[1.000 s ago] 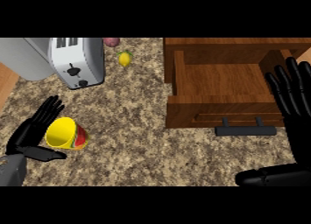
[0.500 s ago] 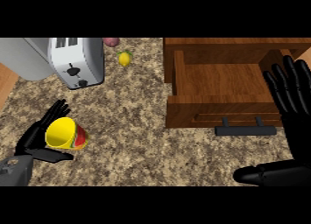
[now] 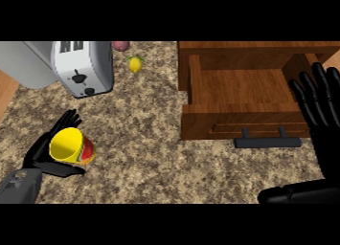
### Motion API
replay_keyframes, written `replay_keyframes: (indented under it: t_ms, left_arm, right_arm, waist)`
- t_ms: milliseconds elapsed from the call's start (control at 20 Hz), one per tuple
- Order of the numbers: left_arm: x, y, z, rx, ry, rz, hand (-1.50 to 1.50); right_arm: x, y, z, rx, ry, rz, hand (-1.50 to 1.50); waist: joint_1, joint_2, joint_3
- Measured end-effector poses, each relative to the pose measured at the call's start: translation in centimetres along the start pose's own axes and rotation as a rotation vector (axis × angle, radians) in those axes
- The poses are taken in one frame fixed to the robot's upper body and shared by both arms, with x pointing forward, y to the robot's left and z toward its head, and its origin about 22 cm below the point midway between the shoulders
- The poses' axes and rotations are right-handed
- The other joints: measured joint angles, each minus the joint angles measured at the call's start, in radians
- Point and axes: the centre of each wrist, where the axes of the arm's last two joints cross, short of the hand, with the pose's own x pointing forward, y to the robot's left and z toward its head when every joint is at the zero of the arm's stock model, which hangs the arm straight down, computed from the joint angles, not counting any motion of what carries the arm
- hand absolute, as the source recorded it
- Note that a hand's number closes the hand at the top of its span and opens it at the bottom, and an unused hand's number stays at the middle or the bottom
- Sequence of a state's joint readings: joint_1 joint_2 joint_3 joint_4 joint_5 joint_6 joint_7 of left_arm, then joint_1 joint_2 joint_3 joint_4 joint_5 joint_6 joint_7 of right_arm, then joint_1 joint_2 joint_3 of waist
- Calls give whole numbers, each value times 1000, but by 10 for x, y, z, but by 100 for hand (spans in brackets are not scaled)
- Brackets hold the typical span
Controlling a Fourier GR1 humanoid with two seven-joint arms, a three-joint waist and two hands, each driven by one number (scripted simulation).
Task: Pick up the cup, place it into the drawer and close the drawer
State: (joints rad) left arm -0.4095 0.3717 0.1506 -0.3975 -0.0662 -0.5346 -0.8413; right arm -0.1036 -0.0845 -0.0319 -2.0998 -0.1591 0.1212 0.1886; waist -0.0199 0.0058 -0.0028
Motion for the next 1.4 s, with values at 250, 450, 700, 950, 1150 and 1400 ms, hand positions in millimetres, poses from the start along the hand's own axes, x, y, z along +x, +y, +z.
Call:
replay_keyframes:
  t_ms: [250,450,700,950,1150,1400]
  left_arm:
    - [-1,-1,-5,1,3,29,-150]
    - [-5,-6,-5,-14,17,66,-150]
    - [-8,-15,-11,-50,24,126,-150]
    - [-7,-21,-18,-84,8,175,150]
    - [-4,-21,-21,-94,-27,184,150]
    - [-2,-24,-23,-72,-106,163,150]
  right_arm:
    - [2,-1,-2,-6,-8,-2,-150]
    - [-4,1,0,-1,-5,-3,-150]
    - [-2,-1,-1,-4,-1,-7,-150]
    - [-4,-3,-2,-1,8,-1,-150]
    - [-6,-2,-2,0,6,4,-150]
    - [-2,-5,-3,1,-1,9,-150]
  waist:
    - [-1,2,-1]
    - [-1,2,-1]
    - [-2,2,-1]
    - [0,2,0]
    - [2,2,-1]
    - [3,1,-1]
